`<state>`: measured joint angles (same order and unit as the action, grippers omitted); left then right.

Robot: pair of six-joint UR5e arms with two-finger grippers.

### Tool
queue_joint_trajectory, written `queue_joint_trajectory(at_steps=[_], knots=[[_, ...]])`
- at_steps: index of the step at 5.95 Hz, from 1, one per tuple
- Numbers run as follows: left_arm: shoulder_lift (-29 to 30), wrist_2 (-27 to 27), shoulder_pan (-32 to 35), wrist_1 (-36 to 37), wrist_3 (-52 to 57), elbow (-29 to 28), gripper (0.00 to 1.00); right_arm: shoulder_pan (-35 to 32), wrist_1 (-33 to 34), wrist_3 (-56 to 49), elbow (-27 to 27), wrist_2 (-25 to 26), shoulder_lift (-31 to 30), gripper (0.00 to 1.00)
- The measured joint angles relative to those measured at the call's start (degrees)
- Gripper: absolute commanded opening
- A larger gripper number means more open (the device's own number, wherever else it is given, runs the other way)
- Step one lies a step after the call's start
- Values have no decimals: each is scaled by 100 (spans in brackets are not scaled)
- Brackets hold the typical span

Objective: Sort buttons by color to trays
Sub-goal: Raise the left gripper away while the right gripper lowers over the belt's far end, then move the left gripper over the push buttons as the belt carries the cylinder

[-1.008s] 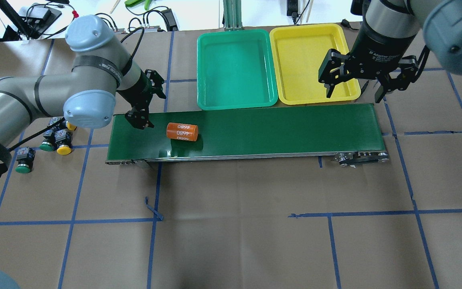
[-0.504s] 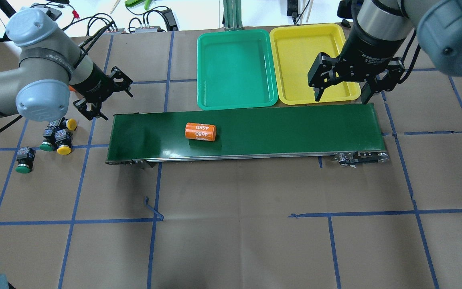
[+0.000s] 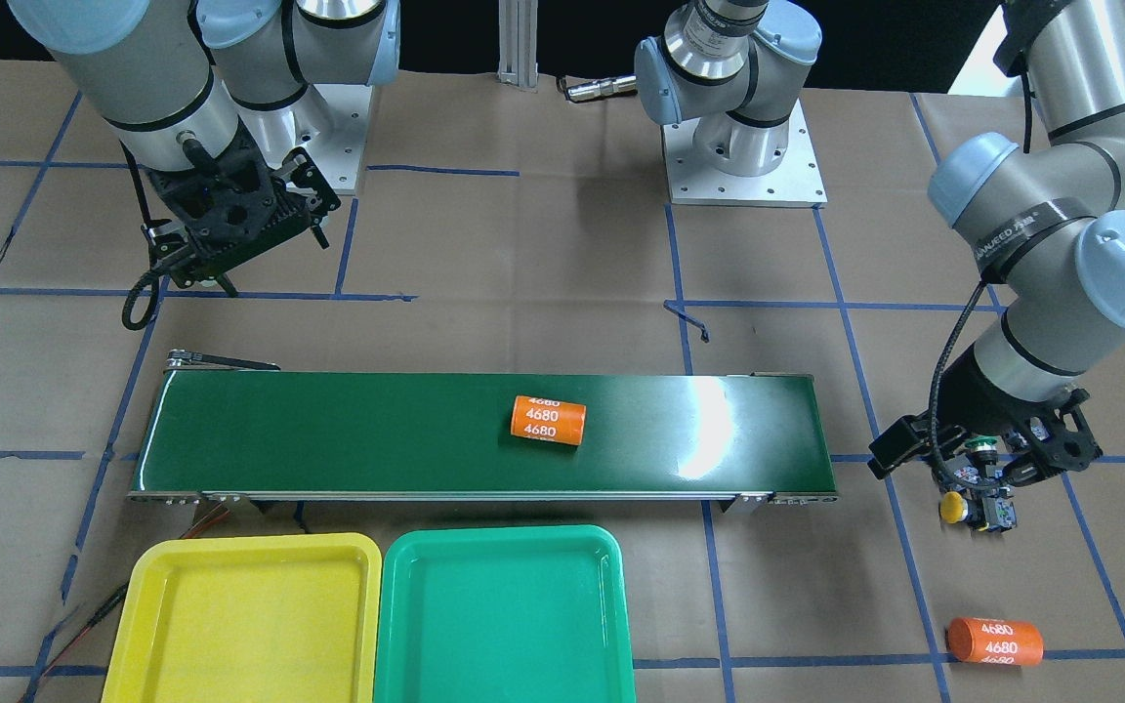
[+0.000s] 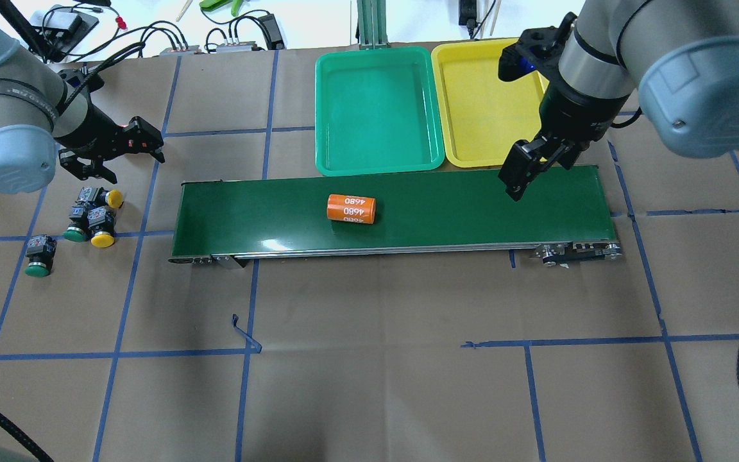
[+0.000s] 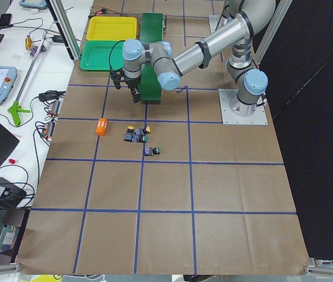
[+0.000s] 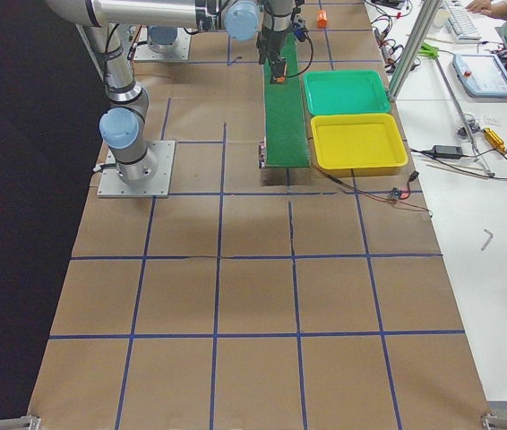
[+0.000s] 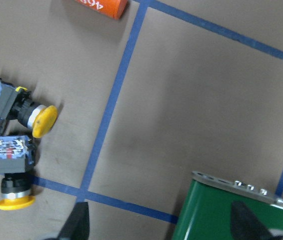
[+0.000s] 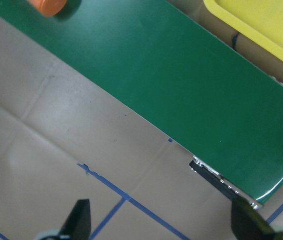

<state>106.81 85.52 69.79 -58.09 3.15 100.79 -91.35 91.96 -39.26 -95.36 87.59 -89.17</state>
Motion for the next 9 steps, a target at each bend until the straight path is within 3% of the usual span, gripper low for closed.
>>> queue_joint_trajectory(at_steps=[3, 7, 9], knots=[[27, 543, -705, -20, 1440, 100, 98, -6, 509, -3063, -62, 518, 13, 100], [509, 426, -1951, 60, 3563, -36, 98, -170, 863, -4488, -77, 442, 236, 100], [863, 251, -2286, 306, 3859, 43, 98, -217, 876, -4757, -78, 432, 265, 100]])
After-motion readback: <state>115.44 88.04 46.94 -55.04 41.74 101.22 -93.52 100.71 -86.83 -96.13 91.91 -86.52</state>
